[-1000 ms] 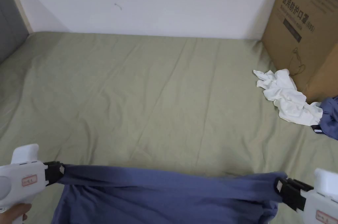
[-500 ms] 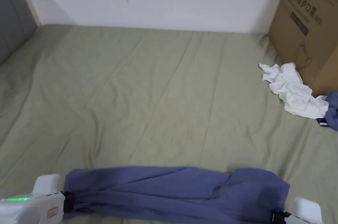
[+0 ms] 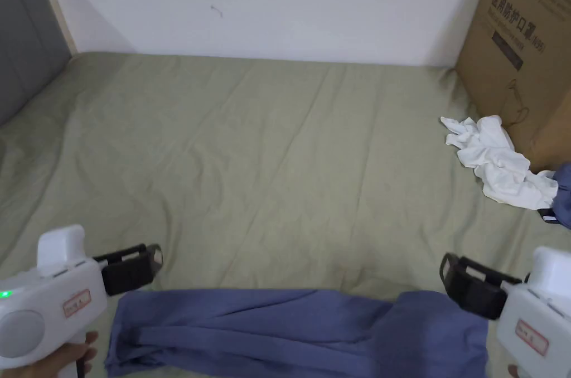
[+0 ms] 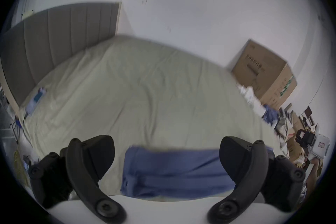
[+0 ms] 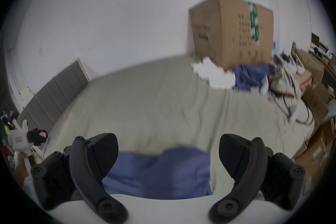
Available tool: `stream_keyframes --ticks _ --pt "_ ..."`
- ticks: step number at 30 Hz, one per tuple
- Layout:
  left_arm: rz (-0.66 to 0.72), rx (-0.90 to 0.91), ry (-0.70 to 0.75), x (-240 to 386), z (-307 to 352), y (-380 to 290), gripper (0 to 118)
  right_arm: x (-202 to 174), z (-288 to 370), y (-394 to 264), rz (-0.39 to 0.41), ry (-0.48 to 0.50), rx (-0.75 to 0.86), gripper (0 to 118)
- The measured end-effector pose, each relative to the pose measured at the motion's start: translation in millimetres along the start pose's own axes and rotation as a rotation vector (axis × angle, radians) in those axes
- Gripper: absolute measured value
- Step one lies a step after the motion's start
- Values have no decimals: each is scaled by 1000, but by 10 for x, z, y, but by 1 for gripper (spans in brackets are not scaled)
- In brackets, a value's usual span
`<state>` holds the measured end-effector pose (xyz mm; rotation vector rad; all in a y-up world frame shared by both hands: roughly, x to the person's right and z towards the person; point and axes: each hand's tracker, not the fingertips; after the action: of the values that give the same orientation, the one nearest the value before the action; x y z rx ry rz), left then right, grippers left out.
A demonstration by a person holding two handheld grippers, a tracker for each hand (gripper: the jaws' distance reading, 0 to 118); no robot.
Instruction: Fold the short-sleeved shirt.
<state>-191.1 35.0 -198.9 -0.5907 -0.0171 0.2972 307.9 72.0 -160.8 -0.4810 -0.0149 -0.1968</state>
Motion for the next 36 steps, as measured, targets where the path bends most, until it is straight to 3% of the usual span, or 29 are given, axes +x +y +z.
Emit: stream_keyframes --ticks 6,10,14,15,16,17,18,19,20,23,28,36 --pt "-81 231 -17 508 271 443 118 -339 101 447 70 1 255 117" --pt "-159 370 49 780 325 512 118 -581 135 514 150 -41 342 117" --pt "-215 439 108 894 256 466 118 -697 129 488 181 -69 371 115" --pt "-221 450 104 913 256 438 118 -721 132 474 187 -77 378 110" --pt "-221 460 100 905 253 420 115 -737 130 460 190 -85 383 90" --pt "-220 467 86 900 263 399 103 -719 103 456 190 -90 381 62" --pt "-213 465 65 896 270 384 81 -714 86 450 186 -91 374 31" --pt "-209 461 52 891 262 374 31 -699 73 442 176 -78 367 7" --pt "-202 452 43 871 240 374 3 -700 79 405 164 -77 377 6" --pt "-176 378 -32 819 193 380 3 -700 71 372 178 -68 369 2" --pt "-167 359 -20 727 150 370 3 -701 58 361 191 -57 357 2" --pt "29 30 -187 62 -130 344 3 -709 -70 373 202 -42 322 2"
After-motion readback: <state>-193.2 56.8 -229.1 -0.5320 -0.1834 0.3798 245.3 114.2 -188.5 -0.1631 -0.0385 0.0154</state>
